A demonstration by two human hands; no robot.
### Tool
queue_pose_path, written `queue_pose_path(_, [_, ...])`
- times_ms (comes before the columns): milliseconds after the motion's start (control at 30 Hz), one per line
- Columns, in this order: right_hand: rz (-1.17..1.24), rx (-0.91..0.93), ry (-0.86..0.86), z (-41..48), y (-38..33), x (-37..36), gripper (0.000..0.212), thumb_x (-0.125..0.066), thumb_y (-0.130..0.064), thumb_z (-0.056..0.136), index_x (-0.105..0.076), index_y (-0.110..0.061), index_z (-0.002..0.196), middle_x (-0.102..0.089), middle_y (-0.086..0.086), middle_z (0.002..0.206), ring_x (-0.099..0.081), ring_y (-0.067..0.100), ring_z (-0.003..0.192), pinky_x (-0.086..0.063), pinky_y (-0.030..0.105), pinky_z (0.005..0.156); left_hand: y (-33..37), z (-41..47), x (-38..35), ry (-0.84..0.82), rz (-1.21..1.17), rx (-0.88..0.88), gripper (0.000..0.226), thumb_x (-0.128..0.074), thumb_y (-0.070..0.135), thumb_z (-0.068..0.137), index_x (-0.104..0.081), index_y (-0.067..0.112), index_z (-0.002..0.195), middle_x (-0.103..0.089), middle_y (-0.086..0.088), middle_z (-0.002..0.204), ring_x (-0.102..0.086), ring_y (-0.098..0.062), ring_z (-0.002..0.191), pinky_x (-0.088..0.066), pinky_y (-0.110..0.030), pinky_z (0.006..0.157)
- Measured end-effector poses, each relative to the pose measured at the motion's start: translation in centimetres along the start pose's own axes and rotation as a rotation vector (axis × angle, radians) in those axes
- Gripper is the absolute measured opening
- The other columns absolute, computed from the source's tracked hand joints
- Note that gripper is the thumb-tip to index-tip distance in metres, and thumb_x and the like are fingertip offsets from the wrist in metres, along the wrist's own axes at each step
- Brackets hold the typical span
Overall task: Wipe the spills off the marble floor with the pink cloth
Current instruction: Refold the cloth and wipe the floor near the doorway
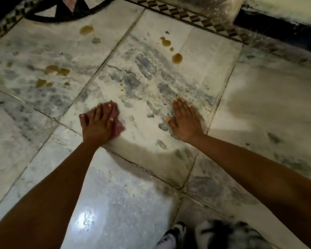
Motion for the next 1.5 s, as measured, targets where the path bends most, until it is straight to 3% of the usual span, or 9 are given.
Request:
queue_pose_path(200, [-0.002,-0.092,0.120,3.1,1.7,-1.4,0.072,-0.012,-0.047,0.090,-0.002,-0.008,0.149,0.002,0.010,0.159,0.002,0.021,0.147,0.008,0.031,0.116,5.0,6.8,0.7,0.069,-0.022,0.032,0.051,-0.022,0.037,0.100,-0.008,0.032,0.149,-0.007,-0.002,0.159,-0.004,-0.024,0.145,0.006,-0.050,0.113])
queue_pose_path(400, [-0.026,-0.084,0.290,3.8,2.2,-1.0,0.069,-0.021,-0.048,0.092,-0.023,-0.007,0.148,-0.021,0.012,0.156,-0.019,0.025,0.144,-0.005,0.035,0.116,7.9,1.4,-0.9,0.111,0.014,-0.233,0.055,-0.019,0.042,0.095,-0.019,0.028,0.148,-0.026,-0.004,0.154,-0.021,-0.026,0.142,-0.006,-0.047,0.116])
queue_pose_path(700, [0.022,-0.077,0.342,3.4,2.3,-0.9,0.065,-0.032,-0.043,0.094,-0.024,-0.009,0.148,-0.022,0.010,0.156,-0.018,0.022,0.144,-0.011,0.038,0.118,1.3,11.3,2.7,0.154,-0.033,0.211,0.056,-0.016,0.041,0.095,-0.012,0.029,0.150,-0.013,-0.001,0.158,-0.011,-0.023,0.145,0.001,-0.050,0.115])
queue_pose_path(800, [0.020,-0.080,0.344,3.6,2.2,-0.7,0.065,-0.032,-0.043,0.093,-0.025,-0.008,0.147,-0.023,0.011,0.155,-0.019,0.023,0.144,-0.010,0.038,0.118,5.7,13.9,2.4,0.140,-0.033,0.128,0.055,-0.018,0.040,0.097,-0.011,0.027,0.150,-0.014,-0.003,0.158,-0.011,-0.025,0.145,0.000,-0.049,0.115])
queue_pose_path(967, [0.002,-0.079,0.350,3.3,2.2,-0.5,0.065,-0.033,-0.043,0.094,-0.026,-0.008,0.147,-0.024,0.011,0.155,-0.020,0.023,0.144,-0.017,0.041,0.117,8.7,4.9,-0.3,0.073,0.001,-0.139,0.056,-0.011,0.043,0.095,-0.015,0.028,0.149,-0.018,-0.002,0.157,-0.014,-0.024,0.144,0.000,-0.044,0.116])
queue_pose_path(1100, [0.003,-0.071,0.341,3.3,2.2,-0.8,0.065,-0.032,-0.044,0.094,-0.025,-0.008,0.147,-0.023,0.011,0.155,-0.020,0.023,0.144,-0.017,0.042,0.117,0.5,1.9,0.3,0.103,0.027,0.083,0.056,-0.013,0.042,0.095,-0.018,0.029,0.149,-0.020,-0.002,0.156,-0.016,-0.024,0.144,-0.005,-0.045,0.115])
queue_pose_path(1267, [0.020,-0.081,0.342,3.6,2.3,-0.9,0.065,-0.033,-0.042,0.092,-0.027,-0.007,0.147,-0.025,0.012,0.155,-0.021,0.025,0.143,-0.013,0.041,0.117,-1.6,9.3,3.0,0.189,-0.056,0.344,0.055,-0.019,0.039,0.096,-0.014,0.028,0.150,-0.016,-0.005,0.157,-0.015,-0.027,0.144,-0.003,-0.048,0.115])
queue_pose_path(1367, [0.022,-0.075,0.336,3.7,2.2,-0.9,0.065,-0.031,-0.043,0.093,-0.028,-0.007,0.146,-0.026,0.013,0.154,-0.022,0.026,0.143,-0.014,0.042,0.117,2.6,13.5,3.5,0.190,-0.059,0.269,0.053,-0.024,0.035,0.099,-0.012,0.027,0.150,-0.014,-0.004,0.158,-0.010,-0.027,0.144,0.001,-0.047,0.115])
queue_pose_path(1500, [0.012,-0.085,0.343,3.4,2.2,-0.6,0.064,-0.033,-0.043,0.092,-0.031,-0.008,0.146,-0.029,0.012,0.153,-0.024,0.024,0.142,-0.016,0.041,0.116,9.6,10.7,1.5,0.132,-0.011,-0.075,0.056,-0.014,0.041,0.094,-0.016,0.027,0.149,-0.019,-0.006,0.156,-0.014,-0.027,0.144,-0.001,-0.046,0.116])
Point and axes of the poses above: each hand's wrist, its own z-axis towards the middle knuckle, its own x-axis out of the back of the hand, y = z × x, the point moved 9 cm from there along z, towards the middle knuckle
